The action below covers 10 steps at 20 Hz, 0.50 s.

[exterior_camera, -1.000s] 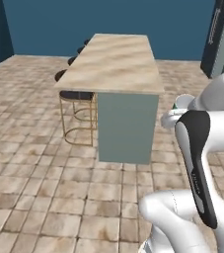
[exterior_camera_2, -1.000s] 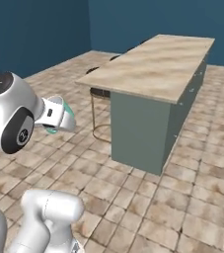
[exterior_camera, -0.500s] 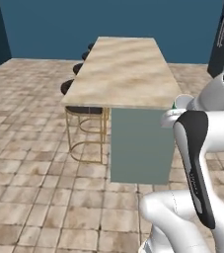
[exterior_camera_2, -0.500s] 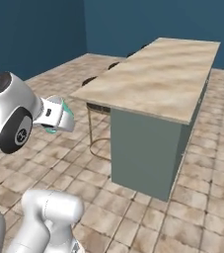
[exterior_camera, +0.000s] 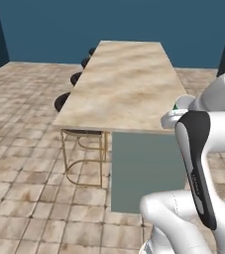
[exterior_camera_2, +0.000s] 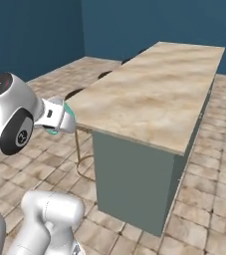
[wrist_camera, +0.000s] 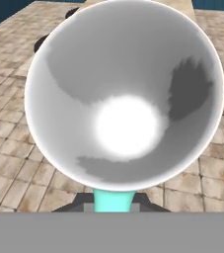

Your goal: Clear the mugs and bowl far away from the sink.

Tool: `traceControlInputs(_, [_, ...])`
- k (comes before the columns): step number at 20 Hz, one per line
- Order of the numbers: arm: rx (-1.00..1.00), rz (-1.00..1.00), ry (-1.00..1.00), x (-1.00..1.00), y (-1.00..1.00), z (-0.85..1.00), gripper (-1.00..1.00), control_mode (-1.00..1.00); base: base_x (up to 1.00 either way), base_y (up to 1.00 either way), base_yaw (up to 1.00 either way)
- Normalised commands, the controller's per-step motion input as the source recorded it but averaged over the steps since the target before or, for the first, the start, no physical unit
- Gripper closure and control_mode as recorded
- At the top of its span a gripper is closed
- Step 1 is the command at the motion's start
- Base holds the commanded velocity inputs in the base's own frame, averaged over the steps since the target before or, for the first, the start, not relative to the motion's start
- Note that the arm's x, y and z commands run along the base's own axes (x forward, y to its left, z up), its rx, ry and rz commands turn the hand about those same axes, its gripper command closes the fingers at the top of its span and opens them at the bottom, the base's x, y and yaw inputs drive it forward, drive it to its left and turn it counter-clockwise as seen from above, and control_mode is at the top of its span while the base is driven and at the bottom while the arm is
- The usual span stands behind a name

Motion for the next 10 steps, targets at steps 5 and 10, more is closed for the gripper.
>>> traceControlInputs(5, [0.00, 0.00, 0.00, 0.00, 0.00, 0.00, 1.00, 1.00, 1.00, -0.26, 0.09])
traceControlInputs(10, [0.00, 0.00, 0.00, 0.00, 0.00, 0.00, 1.00, 1.00, 1.00, -0.16, 0.06])
